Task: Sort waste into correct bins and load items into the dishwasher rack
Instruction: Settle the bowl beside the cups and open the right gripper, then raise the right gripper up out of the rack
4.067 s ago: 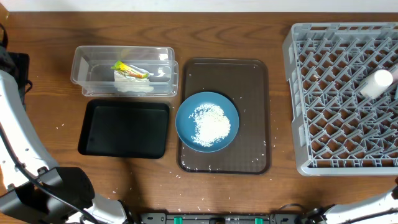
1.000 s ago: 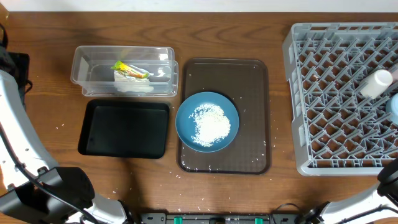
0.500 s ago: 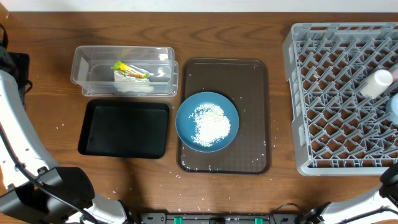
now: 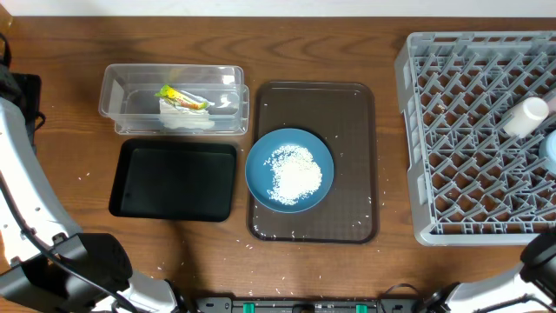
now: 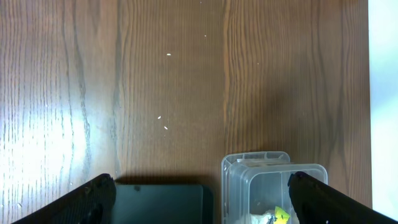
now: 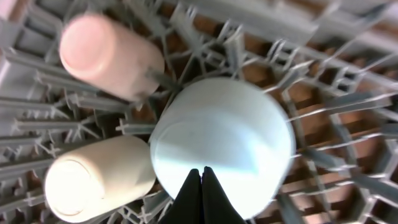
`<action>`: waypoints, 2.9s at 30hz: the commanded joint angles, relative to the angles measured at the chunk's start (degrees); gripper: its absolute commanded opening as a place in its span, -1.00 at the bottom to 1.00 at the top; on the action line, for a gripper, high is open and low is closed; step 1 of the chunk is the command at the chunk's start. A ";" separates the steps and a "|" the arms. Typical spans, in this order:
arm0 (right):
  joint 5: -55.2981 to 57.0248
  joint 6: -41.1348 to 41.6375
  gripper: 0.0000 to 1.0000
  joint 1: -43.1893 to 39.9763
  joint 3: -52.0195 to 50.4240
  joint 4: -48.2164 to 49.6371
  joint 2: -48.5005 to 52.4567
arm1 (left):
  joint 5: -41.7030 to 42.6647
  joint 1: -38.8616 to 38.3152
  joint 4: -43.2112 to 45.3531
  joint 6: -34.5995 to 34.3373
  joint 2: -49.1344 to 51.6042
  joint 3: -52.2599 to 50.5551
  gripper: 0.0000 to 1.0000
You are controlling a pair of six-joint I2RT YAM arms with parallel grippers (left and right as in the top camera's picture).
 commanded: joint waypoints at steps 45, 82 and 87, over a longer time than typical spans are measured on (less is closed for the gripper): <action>10.78 -2.58 -0.98 -0.85 0.72 4.24 6.64 | -1.14 0.13 -0.31 0.76 0.37 -0.07 0.83; -45.44 -5.81 0.99 16.44 0.52 5.99 -17.49 | -1.14 0.13 -0.31 0.76 0.37 -0.07 0.84; -18.05 -8.20 0.99 29.27 0.55 0.52 -17.49 | -1.14 0.13 -0.31 0.76 0.37 -0.07 0.83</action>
